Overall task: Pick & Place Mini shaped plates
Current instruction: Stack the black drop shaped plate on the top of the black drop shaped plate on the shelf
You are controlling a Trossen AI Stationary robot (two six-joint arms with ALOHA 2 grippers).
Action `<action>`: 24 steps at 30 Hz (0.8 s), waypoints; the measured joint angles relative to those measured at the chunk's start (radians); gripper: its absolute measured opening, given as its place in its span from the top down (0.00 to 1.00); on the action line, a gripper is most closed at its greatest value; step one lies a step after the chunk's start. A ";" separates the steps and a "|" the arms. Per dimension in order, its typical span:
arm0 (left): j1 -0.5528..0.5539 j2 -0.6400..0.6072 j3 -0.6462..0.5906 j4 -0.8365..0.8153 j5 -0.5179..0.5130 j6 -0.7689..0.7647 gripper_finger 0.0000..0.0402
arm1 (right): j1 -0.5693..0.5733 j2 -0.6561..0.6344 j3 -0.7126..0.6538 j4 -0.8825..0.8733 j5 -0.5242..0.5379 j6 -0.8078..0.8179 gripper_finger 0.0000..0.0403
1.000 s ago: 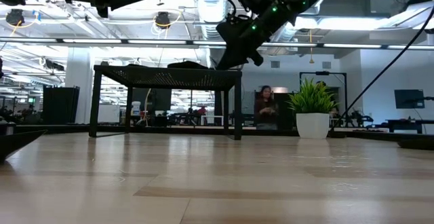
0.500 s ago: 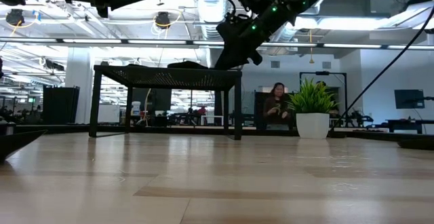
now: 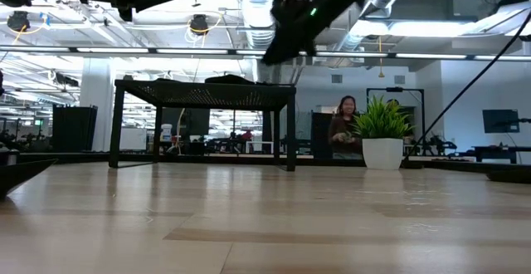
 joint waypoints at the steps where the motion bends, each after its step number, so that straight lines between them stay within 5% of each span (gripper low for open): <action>1: 0.000 0.001 0.000 0.001 0.000 0.000 0.97 | 0.015 -0.014 0.023 -0.049 0.001 -0.016 0.75; 5: 0.000 0.006 0.000 0.009 0.000 0.000 0.97 | 0.069 -0.094 0.106 -0.272 0.050 -0.054 0.75; 11: 0.000 0.023 -0.001 0.013 0.001 0.000 0.97 | 0.132 -0.255 0.114 -0.592 0.312 0.036 0.75; 18: 0.000 0.030 -0.001 0.010 0.001 0.000 0.97 | 0.093 -0.417 -0.178 -0.756 0.284 0.382 0.75; 24: 0.000 0.029 -0.001 0.015 0.000 0.000 0.97 | 0.013 -0.479 -0.419 -0.812 0.236 0.522 0.75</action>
